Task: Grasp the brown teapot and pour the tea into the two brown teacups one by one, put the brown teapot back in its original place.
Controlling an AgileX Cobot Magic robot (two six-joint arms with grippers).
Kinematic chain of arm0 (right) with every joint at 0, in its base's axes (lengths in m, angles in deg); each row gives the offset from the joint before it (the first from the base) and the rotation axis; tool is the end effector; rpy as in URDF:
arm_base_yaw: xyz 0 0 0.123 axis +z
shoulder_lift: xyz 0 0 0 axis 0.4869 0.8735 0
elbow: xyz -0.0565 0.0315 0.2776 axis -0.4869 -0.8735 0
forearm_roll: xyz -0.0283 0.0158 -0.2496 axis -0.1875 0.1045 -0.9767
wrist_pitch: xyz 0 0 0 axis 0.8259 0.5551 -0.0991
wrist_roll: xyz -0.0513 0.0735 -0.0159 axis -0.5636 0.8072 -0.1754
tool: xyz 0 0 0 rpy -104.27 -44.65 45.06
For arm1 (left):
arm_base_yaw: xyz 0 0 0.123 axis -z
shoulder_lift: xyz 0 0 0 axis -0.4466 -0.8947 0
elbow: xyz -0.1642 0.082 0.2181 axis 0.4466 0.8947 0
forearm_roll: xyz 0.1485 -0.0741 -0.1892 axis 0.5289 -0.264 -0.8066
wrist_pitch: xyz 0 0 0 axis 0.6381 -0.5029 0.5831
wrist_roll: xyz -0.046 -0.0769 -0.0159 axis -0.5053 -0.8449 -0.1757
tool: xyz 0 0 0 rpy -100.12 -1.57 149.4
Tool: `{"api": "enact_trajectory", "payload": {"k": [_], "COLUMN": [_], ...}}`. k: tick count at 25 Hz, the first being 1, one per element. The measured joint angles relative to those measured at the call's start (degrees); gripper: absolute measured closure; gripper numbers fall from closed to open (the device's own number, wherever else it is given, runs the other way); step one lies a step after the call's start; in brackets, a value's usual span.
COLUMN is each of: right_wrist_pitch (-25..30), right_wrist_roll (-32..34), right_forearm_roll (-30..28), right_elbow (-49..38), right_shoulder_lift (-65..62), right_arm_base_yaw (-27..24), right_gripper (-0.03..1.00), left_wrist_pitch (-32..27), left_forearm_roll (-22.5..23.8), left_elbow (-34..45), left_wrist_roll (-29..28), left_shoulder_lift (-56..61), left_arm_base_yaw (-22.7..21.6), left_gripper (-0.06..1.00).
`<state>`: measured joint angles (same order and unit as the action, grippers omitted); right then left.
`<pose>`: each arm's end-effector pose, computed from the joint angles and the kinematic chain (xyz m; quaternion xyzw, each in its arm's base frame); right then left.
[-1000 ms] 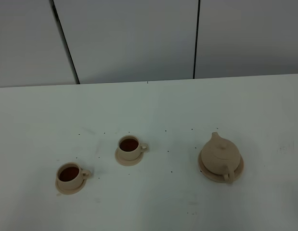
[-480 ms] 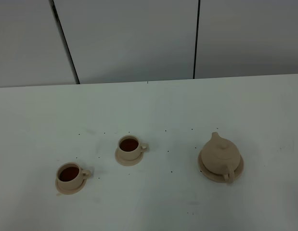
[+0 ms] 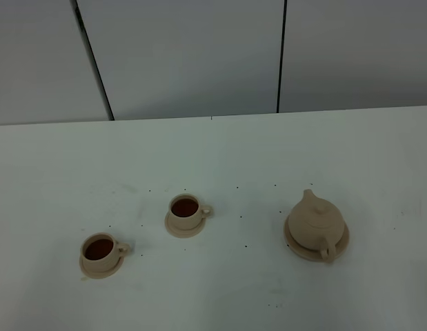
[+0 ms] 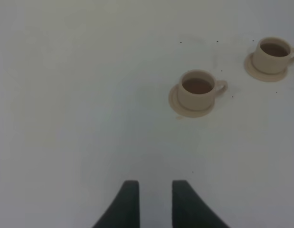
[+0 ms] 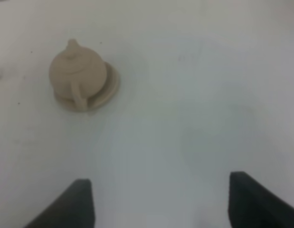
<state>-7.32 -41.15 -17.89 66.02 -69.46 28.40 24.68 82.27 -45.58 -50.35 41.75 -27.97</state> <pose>-0.0049 0.0135 0.2726 -0.0163 0.8558 0.0694 0.5123 -0.0039 0.0023 0.2803 0.0018 0.8487 0.0300 0.5281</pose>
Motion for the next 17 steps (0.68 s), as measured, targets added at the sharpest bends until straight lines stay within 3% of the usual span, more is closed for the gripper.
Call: {"api": "enact_trajectory", "payload": {"k": [17], "right_wrist_pitch": [0.0], "right_wrist_roll": [0.0], "right_forearm_roll": [0.0], "right_elbow": [0.0], "right_shoulder_lift": [0.0], "right_arm_base_yaw": [0.0], "right_gripper": [0.39], "left_wrist_pitch": [0.0], "left_forearm_roll": [0.0], "left_elbow": [0.0], "left_wrist_roll": [-0.1], "left_shoulder_lift": [0.0], "left_arm_base_yaw": [0.0], "left_gripper": [0.70]}}
